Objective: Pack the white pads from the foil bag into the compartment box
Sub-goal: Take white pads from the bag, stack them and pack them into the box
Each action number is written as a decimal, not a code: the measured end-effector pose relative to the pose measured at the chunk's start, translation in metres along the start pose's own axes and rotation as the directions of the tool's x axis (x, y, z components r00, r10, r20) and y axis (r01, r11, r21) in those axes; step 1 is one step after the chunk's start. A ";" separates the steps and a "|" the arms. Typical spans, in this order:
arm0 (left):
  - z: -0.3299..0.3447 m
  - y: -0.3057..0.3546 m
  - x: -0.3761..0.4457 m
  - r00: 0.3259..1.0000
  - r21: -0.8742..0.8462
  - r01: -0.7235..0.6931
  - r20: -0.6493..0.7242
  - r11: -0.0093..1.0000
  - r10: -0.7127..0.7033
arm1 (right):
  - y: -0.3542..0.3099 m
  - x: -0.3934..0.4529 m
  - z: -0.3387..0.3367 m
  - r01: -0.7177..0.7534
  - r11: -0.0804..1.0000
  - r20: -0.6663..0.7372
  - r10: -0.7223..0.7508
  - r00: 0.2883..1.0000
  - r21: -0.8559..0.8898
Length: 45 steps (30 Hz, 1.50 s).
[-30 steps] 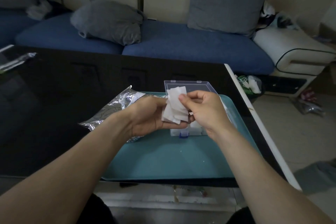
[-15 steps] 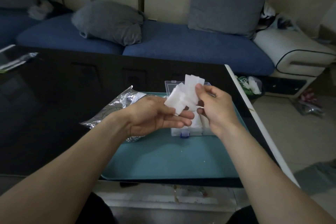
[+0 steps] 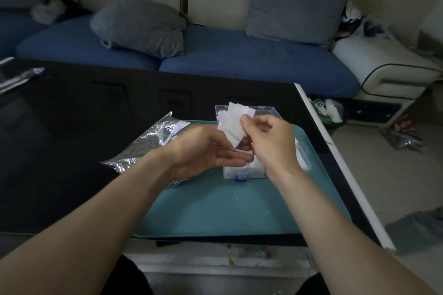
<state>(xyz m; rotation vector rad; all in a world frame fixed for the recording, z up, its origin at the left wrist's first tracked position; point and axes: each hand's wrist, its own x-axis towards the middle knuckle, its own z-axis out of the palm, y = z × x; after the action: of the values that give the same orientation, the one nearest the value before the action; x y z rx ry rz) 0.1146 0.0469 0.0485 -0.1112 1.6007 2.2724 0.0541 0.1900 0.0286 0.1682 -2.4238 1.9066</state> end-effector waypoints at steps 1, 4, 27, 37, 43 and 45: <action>0.000 0.000 -0.001 1.000 -0.009 -0.001 0.010 1.000 0.001 | 0.001 0.001 -0.001 0.056 0.996 -0.018 -0.057 0.998 -0.069; -0.003 -0.001 -0.001 0.997 0.011 -0.068 -0.031 0.998 0.068 | 0.001 0.000 -0.001 0.137 0.985 0.027 -0.135 0.990 -0.107; 0.000 -0.007 -0.002 0.973 0.561 0.001 -0.193 0.828 0.130 | -0.019 -0.008 -0.017 0.492 0.855 0.405 -0.395 0.825 -0.166; 0.005 -0.007 -0.005 0.988 0.597 -0.029 -0.104 0.802 0.114 | -0.019 0.000 -0.020 0.294 0.950 0.268 -0.312 0.912 0.104; 0.004 -0.005 -0.004 0.990 0.452 -0.072 -0.076 0.889 0.119 | -0.016 0.005 -0.025 0.059 0.969 0.106 -0.086 0.991 0.240; 0.004 -0.006 -0.003 0.992 0.433 -0.079 -0.058 0.898 0.115 | -0.014 0.003 -0.020 0.090 0.974 0.076 -0.108 0.991 0.206</action>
<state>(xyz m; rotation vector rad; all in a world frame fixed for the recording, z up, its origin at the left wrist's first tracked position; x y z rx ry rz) 0.1194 0.0516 0.0456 -0.0107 2.1552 1.9428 0.0528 0.2064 0.0477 0.3811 -2.2199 2.1398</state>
